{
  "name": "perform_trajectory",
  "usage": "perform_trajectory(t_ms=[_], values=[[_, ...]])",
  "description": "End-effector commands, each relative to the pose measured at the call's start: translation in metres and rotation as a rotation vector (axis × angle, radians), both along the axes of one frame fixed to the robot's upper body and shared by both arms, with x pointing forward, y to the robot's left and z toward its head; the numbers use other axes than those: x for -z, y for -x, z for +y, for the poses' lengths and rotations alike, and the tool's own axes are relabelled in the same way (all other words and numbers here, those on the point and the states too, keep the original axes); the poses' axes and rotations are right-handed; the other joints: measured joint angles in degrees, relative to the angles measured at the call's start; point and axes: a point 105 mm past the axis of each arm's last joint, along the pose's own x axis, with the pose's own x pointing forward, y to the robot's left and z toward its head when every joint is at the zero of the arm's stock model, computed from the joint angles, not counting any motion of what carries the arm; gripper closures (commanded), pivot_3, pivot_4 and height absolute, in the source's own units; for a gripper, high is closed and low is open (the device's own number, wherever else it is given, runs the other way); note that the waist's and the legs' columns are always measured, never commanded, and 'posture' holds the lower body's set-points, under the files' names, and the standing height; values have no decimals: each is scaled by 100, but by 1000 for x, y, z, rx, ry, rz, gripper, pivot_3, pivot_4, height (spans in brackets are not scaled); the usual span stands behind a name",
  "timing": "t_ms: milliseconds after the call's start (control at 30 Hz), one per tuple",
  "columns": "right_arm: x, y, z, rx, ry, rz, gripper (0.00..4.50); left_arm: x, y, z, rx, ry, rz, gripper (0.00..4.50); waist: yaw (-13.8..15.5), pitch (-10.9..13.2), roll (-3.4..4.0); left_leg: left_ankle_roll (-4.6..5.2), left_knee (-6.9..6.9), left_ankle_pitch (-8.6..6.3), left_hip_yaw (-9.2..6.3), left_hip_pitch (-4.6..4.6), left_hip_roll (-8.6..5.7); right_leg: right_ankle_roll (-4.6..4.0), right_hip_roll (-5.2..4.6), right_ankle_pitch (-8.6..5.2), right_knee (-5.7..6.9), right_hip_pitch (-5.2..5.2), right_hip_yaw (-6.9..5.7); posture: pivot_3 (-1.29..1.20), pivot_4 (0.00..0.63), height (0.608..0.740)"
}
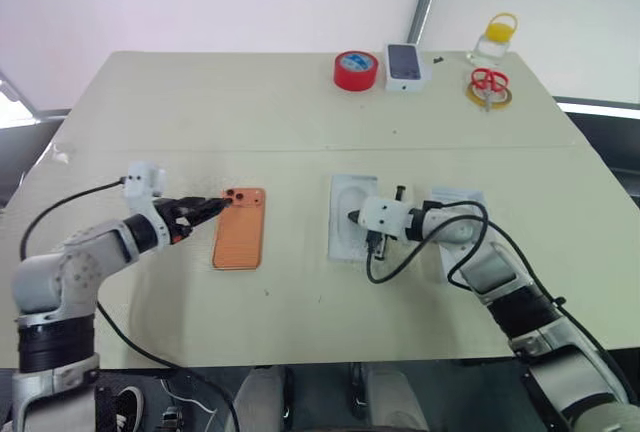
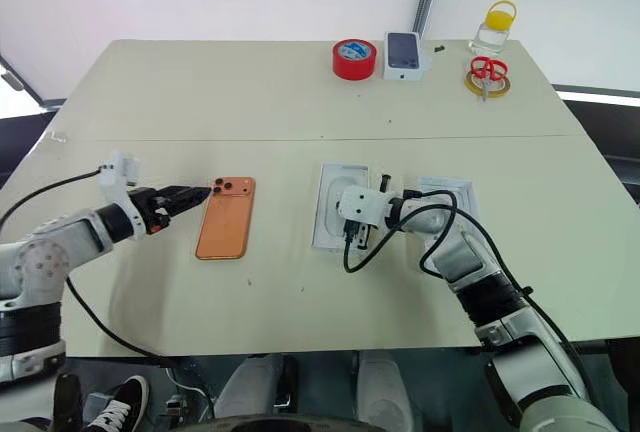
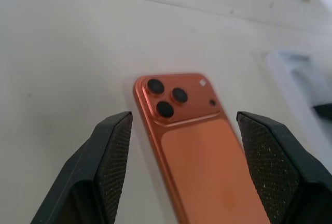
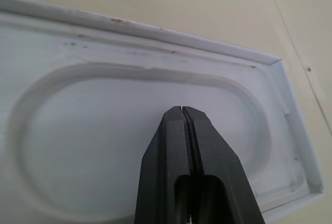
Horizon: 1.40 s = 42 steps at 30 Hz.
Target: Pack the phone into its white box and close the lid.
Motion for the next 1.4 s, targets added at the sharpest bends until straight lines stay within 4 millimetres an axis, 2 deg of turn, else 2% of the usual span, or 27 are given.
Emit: perform_trajectory(t_ms=[33, 167, 233, 400, 533, 600, 700, 867, 1000, 1133, 1267, 1400], values=[[-30, -9, 14, -19, -46, -107, 4486, -6, 11, 4, 44, 97, 40, 1117, -8, 1, 0, 0, 0, 0, 0, 0, 0, 4, 0, 2, 1, -1, 0, 0, 150, 740], [-59, -10, 54, -92, -170, -116, 4486, 27, 11, 18, -47, 34, 201, 1117, -32, 2, 2, -2, -3, 1, 0, 2, 1, 7, 1, 4, 4, -3, 0, 0, 150, 740], [-63, -7, 77, -141, -196, -100, 4486, 38, 11, 19, -68, 22, 248, 1117, -35, 2, 2, -4, -6, 2, 0, 3, 4, 8, 4, 5, 8, -6, 0, 0, 150, 740], [-37, 0, 110, -209, -105, 7, 4486, 42, 15, -1, 4, 110, 322, 1117, -7, 1, 3, -9, -9, 3, -2, 8, 1, 6, -2, 6, 12, -2, 0, 0, 150, 740], [1, 6, 116, -222, 25, 122, 4486, 48, 20, -15, 47, 151, 384, 1117, -1, 0, 4, -9, -9, 3, -2, 13, -17, 5, -20, 7, 13, 3, 0, 0, 150, 740], [12, 10, 119, -235, 41, 179, 4486, 51, 23, -20, 57, 154, 413, 1117, -13, -7, 11, -9, -10, 3, -1, 17, -18, 5, -22, 7, 13, 4, 0, 0, 150, 740], [26, 8, 111, -235, 141, 157, 4486, 59, 26, -24, 52, 123, 440, 1117, -18, -27, 34, -11, -25, 1, 0, 53, -18, 6, -22, 6, 9, 35, 0, 0, 150, 740], [24, 15, 125, -244, 55, 217, 4486, 62, 24, -35, 58, 198, 454, 1117, -13, -70, 64, -11, -29, 1, 0, 62, -19, 6, -21, 6, 9, 44, 0, 0, 150, 740], [33, 15, 125, -236, 89, 204, 4486, 68, 21, -57, 108, 199, 470, 1117, -4, -98, 85, -11, -29, 1, -1, 66, -20, 6, -21, 6, 8, 51, 0, 0, 150, 740], [31, 12, 127, -227, 81, 195, 4486, 69, 15, -75, 138, 214, 476, 1117, 13, -104, 92, -10, -28, 0, -4, 72, -23, 4, -21, 4, 6, 61, -1, 0, 150, 740], [30, 11, 128, -228, 83, 184, 4486, 62, 15, -96, 218, 226, 468, 1117, 6, -106, 95, -10, -28, 0, -6, 82, -25, 5, -21, 4, 4, 73, -1, 0, 150, 740], [31, 10, 127, -224, 80, 186, 4486, 59, 10, -93, 202, 230, 465, 1117, -8, -107, 94, -10, -29, 1, -6, 82, -24, 5, -20, 4, 5, 72, -1, 0, 150, 740]])
